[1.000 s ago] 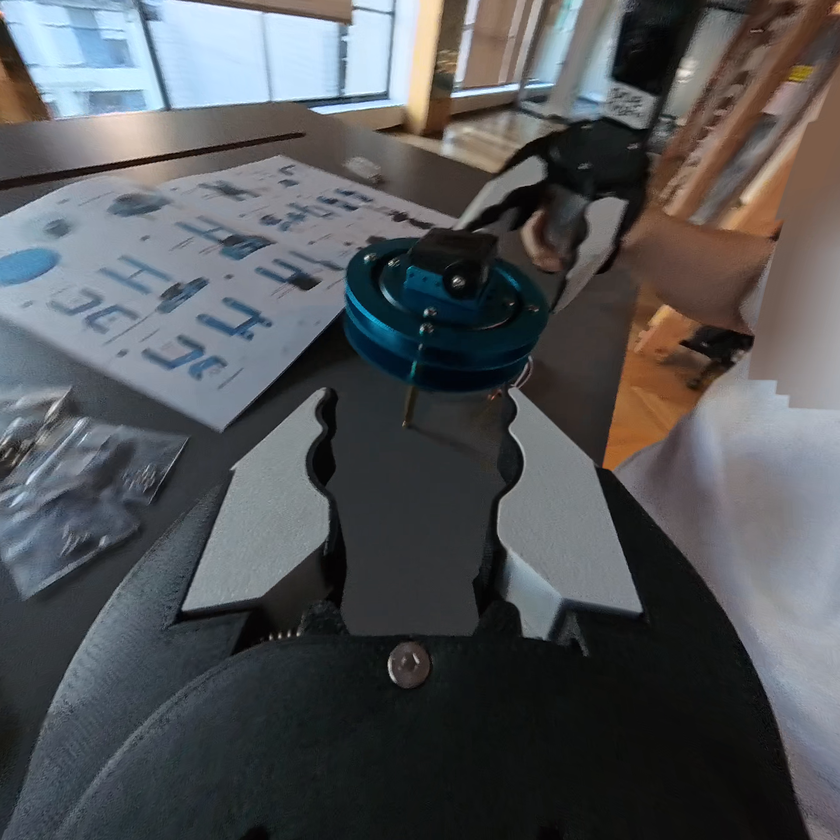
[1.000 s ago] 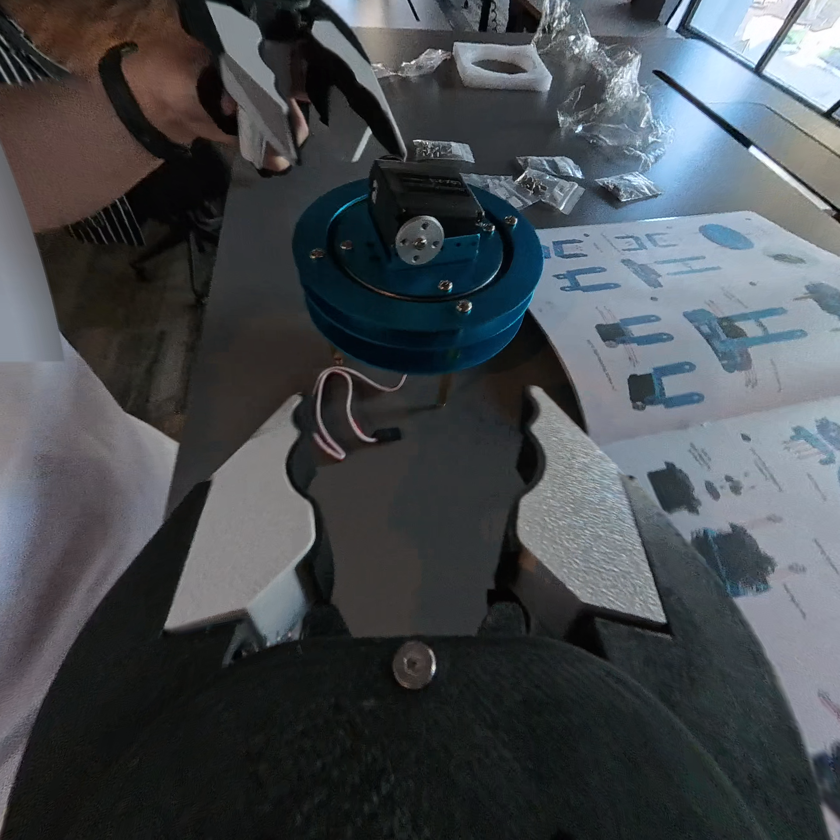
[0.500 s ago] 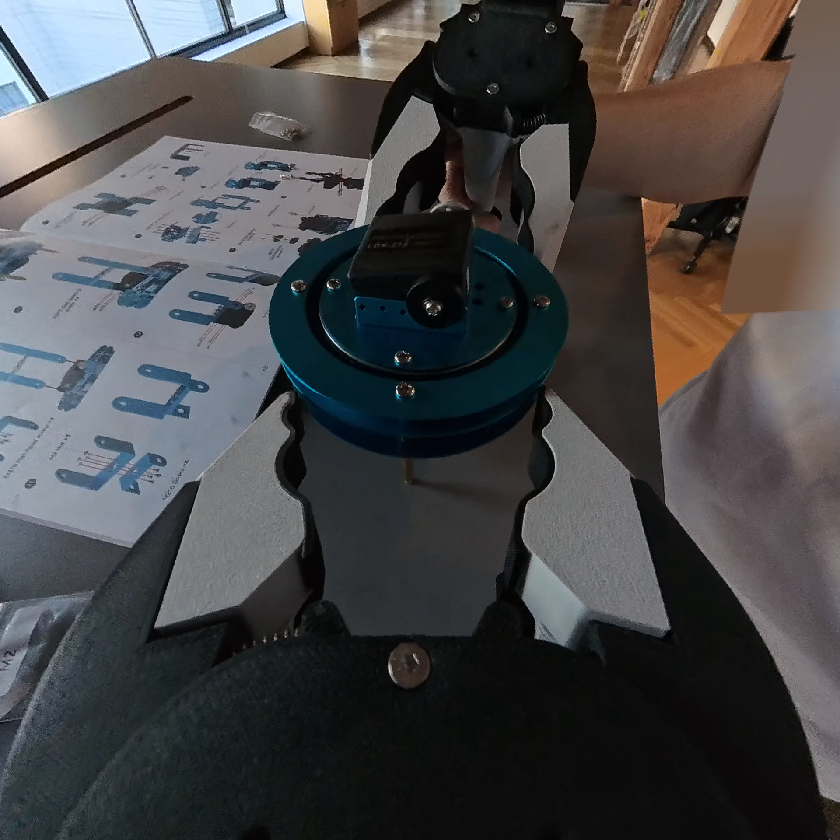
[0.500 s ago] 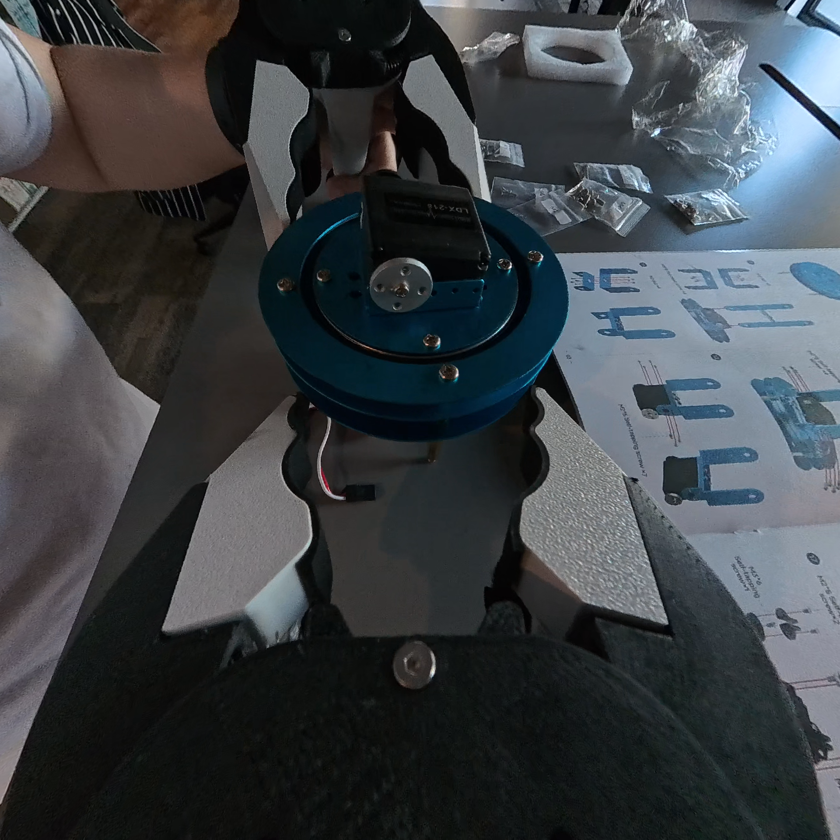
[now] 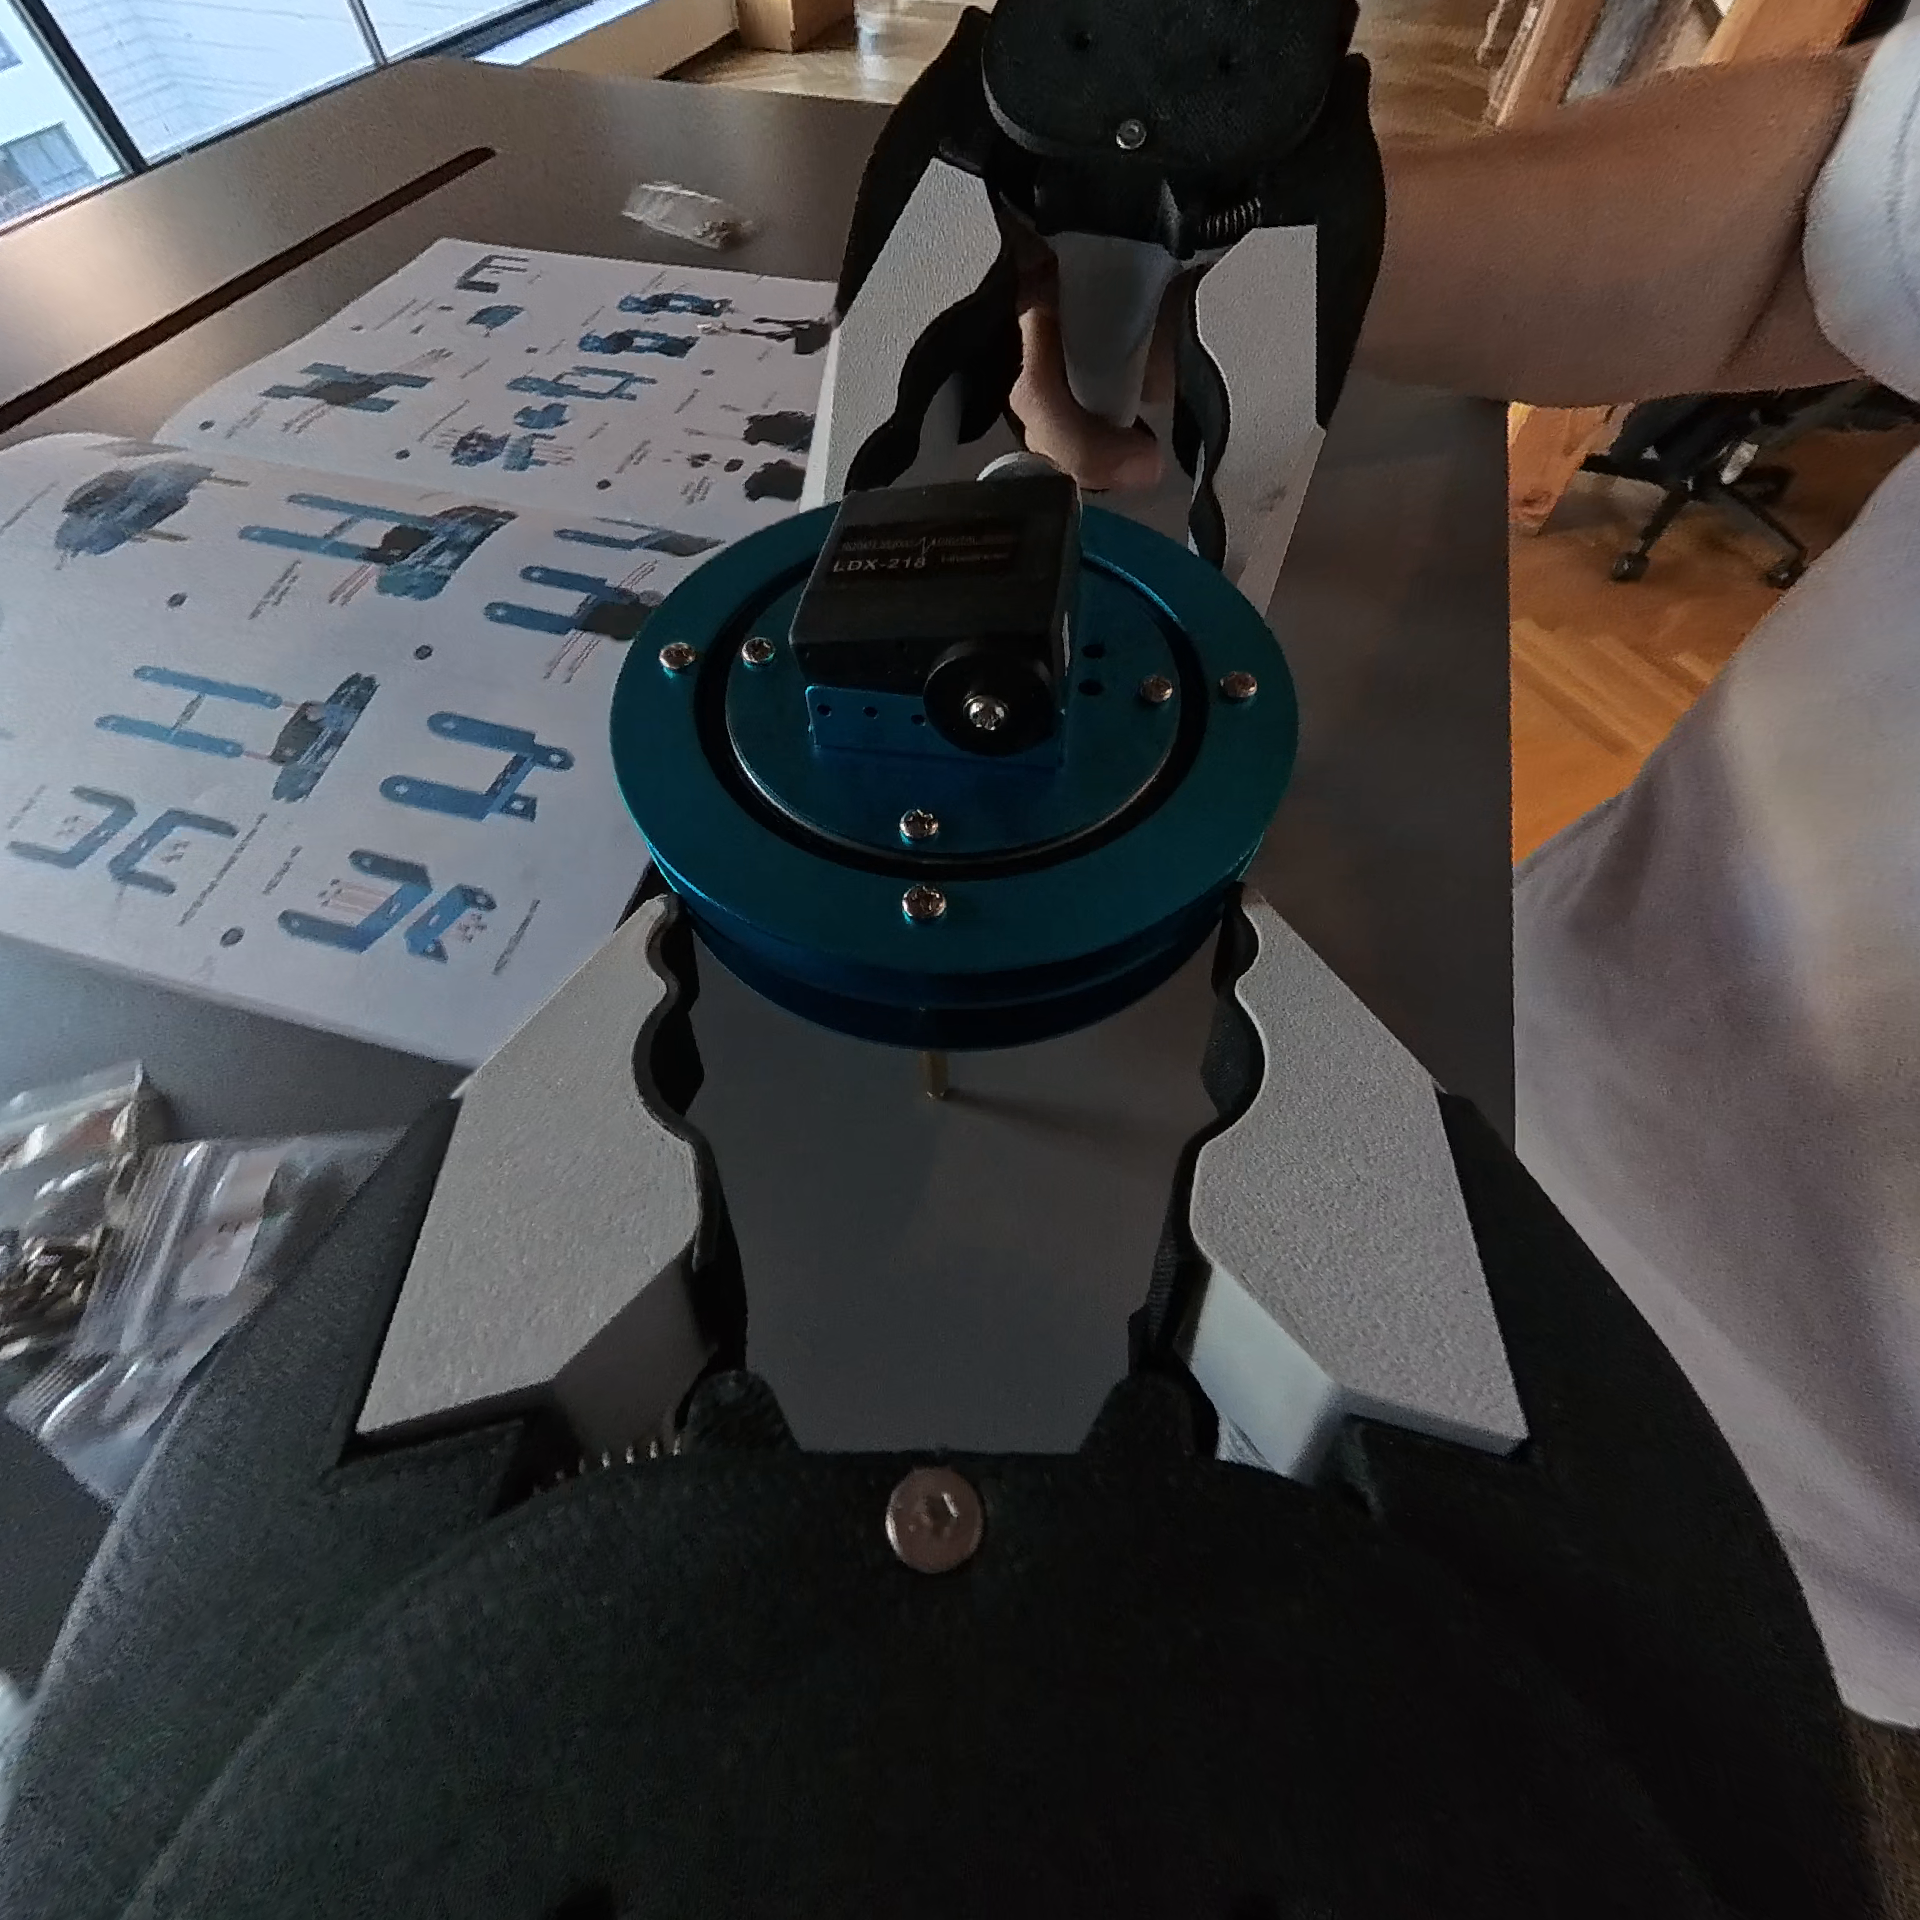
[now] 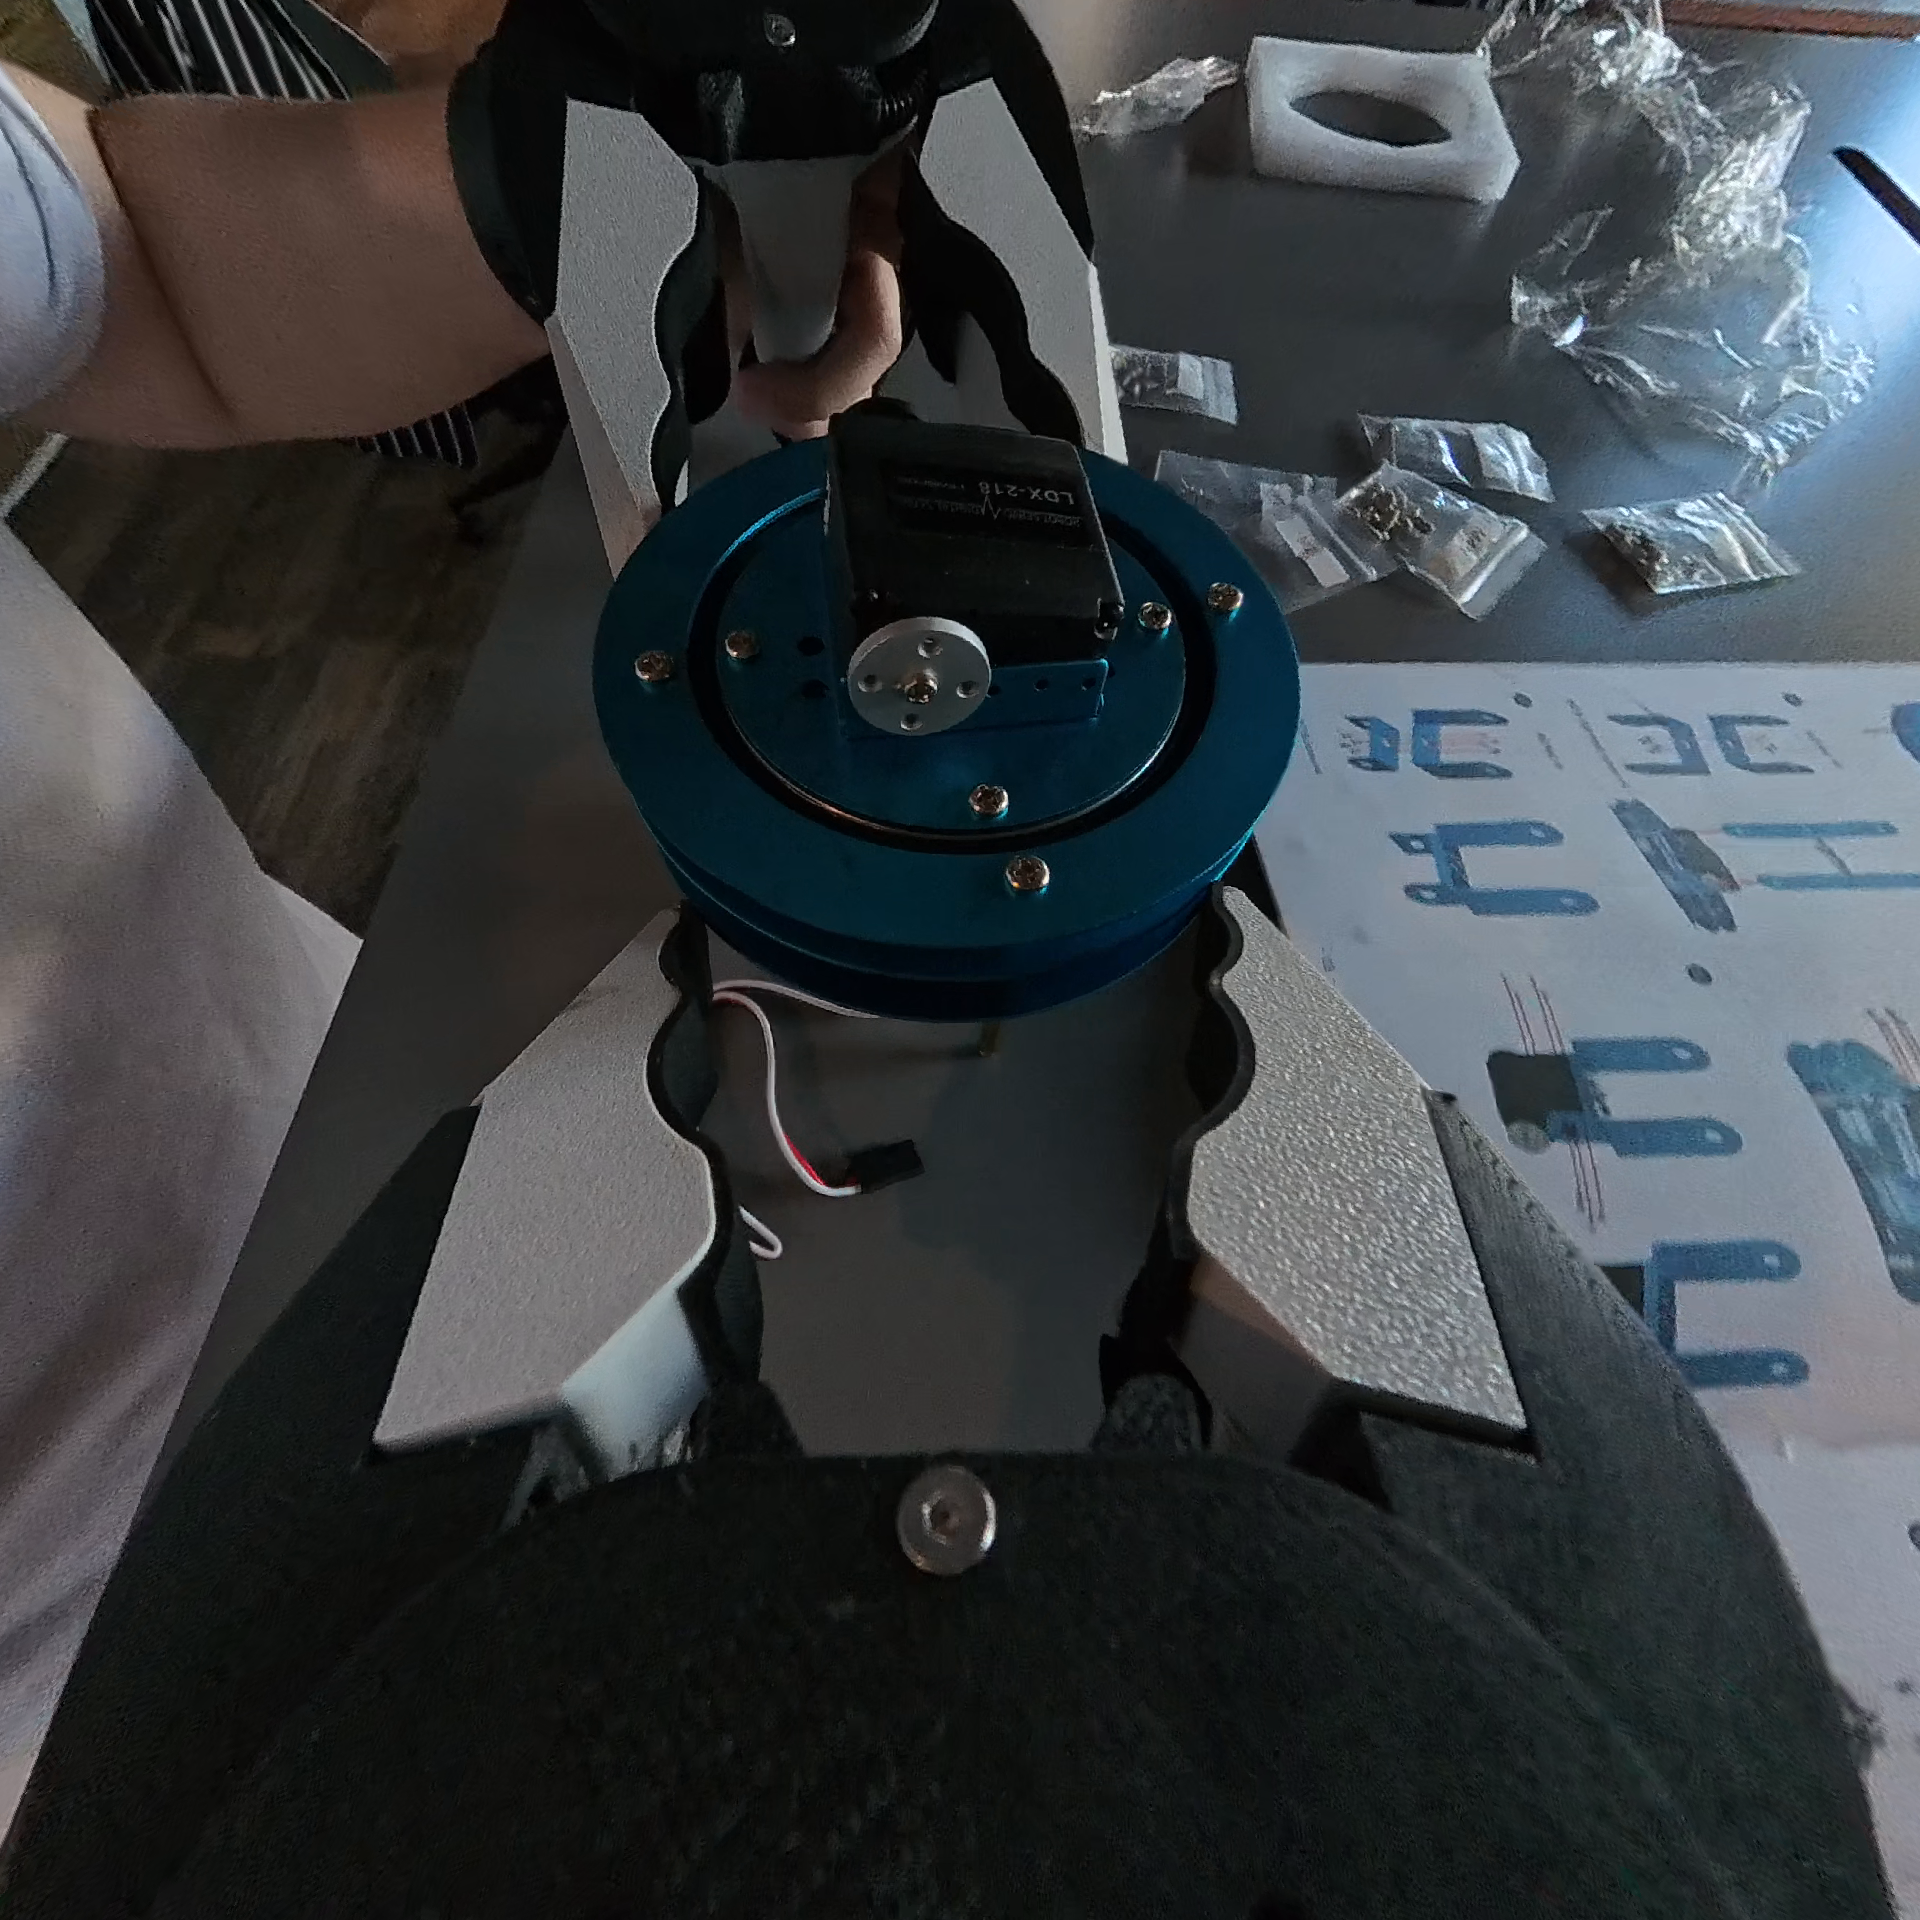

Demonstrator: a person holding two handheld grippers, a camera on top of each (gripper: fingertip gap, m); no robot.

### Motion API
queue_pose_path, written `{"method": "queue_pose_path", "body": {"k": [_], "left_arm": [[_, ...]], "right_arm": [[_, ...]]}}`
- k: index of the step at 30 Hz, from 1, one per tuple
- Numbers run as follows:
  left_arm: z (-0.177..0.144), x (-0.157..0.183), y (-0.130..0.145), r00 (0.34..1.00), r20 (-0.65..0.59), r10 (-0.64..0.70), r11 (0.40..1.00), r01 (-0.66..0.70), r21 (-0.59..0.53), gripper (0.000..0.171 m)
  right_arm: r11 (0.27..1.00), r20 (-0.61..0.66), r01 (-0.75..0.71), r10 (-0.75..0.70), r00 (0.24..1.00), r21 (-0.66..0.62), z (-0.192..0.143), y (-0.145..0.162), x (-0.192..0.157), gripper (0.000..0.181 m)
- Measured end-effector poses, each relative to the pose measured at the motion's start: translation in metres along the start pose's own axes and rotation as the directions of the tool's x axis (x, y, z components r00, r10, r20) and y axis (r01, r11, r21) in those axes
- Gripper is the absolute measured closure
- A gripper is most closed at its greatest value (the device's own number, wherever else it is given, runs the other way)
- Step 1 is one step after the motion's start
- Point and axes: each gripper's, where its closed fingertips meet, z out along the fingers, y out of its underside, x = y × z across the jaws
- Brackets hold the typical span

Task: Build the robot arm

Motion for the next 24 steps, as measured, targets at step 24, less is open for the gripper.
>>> {"method": "queue_pose_path", "body": {"k": [24], "left_arm": [[-0.113, -0.041, 0.054, 0.999, 0.051, -0.007, 1.0, 0.007, -0.001, 0.072]], "right_arm": [[0.999, 0.009, 0.024, -0.025, 1.0, 0.037, 0.11, -0.065, 0.004, 0.09]]}}
